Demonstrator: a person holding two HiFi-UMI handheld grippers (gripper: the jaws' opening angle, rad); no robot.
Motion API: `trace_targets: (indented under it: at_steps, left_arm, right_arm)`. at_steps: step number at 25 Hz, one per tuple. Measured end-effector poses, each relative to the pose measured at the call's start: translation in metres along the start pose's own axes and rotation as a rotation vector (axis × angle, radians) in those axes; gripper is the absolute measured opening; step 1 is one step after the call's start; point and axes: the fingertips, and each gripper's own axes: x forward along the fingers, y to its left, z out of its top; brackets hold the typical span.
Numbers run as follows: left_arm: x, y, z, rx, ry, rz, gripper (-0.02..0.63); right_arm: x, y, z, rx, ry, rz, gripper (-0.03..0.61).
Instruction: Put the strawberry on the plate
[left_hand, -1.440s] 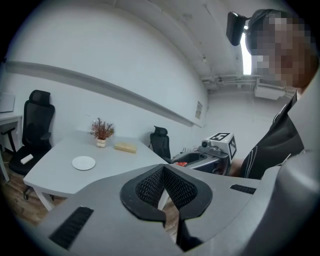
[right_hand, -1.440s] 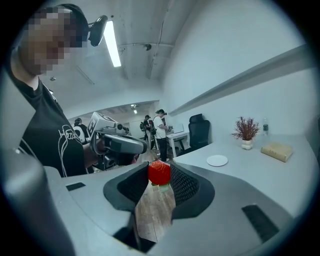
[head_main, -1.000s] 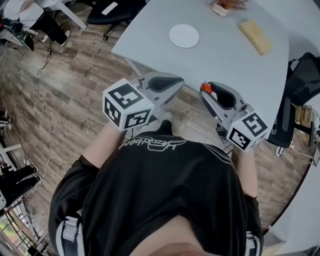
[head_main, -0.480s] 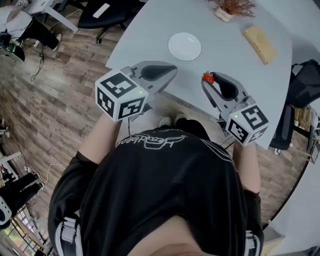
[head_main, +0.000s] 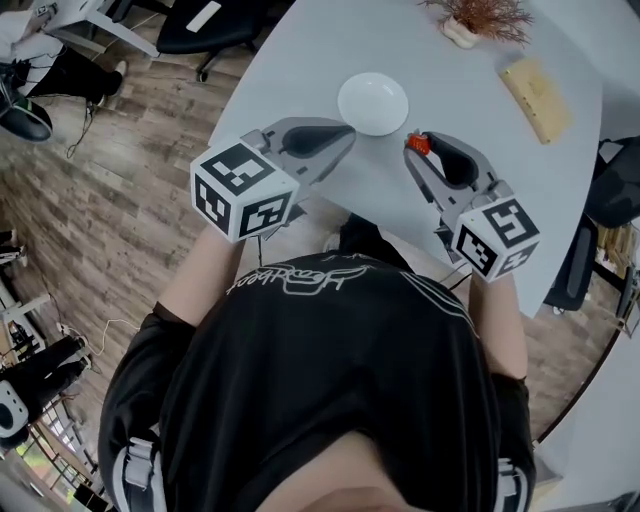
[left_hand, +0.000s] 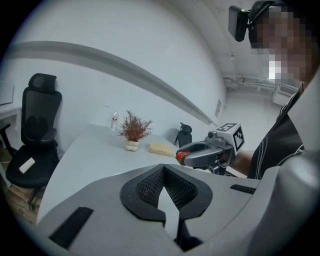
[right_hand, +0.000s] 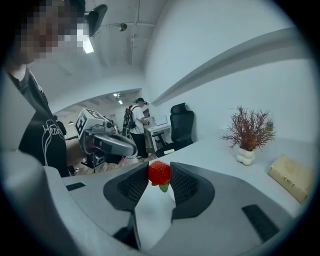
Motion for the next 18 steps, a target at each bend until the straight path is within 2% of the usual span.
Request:
trace_targets:
  at_steps: [10,18]
  left_arm:
    - [0.034,0.058,0.012,-0.072,0.016,0.038,0.006]
    - [0.048,0.09,0.003,-0.13,0.04,0.075,0.006]
  right_arm:
    - [0.051,-0.047,0.017,-0.021,0.04,0.051,0.129]
    - [0.082,-0.071,0.004,0.011,0.073,0.077,0.129]
